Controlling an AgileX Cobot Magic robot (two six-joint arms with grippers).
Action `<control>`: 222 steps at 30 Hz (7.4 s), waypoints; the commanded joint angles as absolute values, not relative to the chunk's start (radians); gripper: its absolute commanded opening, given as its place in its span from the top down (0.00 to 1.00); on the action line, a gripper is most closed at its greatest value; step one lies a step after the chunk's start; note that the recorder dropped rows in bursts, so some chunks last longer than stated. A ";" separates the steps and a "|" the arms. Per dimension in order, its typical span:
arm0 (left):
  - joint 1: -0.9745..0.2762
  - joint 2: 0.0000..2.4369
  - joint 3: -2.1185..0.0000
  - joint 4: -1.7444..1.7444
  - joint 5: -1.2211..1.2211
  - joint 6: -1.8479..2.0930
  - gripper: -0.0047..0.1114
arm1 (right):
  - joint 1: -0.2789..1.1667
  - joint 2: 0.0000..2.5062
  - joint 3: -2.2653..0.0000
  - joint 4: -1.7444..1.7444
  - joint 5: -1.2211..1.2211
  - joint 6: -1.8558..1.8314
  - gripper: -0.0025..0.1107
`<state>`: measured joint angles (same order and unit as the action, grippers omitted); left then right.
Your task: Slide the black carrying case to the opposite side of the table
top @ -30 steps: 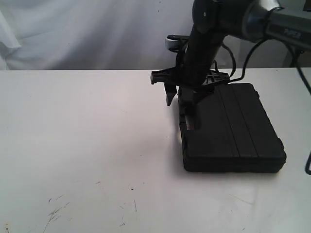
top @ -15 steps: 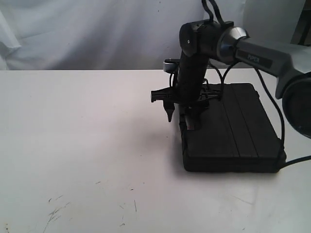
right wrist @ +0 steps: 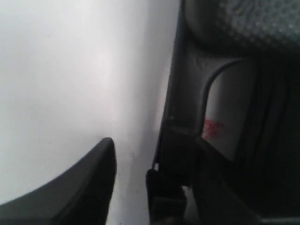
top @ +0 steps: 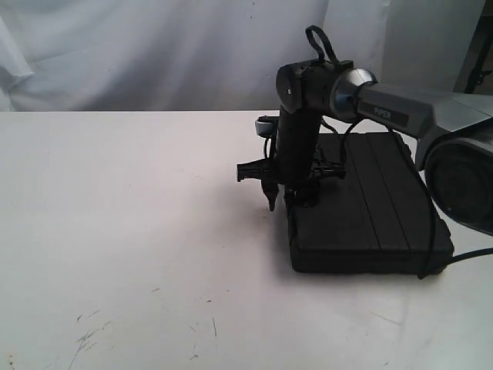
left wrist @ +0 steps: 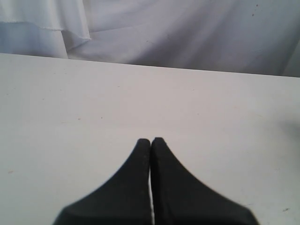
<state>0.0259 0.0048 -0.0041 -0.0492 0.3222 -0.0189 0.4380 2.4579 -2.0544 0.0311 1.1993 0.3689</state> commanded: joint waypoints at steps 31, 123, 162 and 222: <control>0.024 0.000 0.000 -0.050 0.312 -0.025 0.96 | 0.534 2.455 -2.089 0.078 1.100 0.560 0.98; 0.024 0.000 0.000 -0.050 0.312 -0.025 0.96 | 0.666 2.449 -2.370 0.094 0.927 0.728 0.74; 0.024 0.000 0.000 -0.050 0.312 -0.025 0.96 | 0.010 1.197 -0.762 0.082 0.148 -0.010 0.98; 0.024 0.205 -0.442 -0.562 0.133 -0.129 0.96 | 0.000 0.000 0.000 0.120 0.321 0.047 0.98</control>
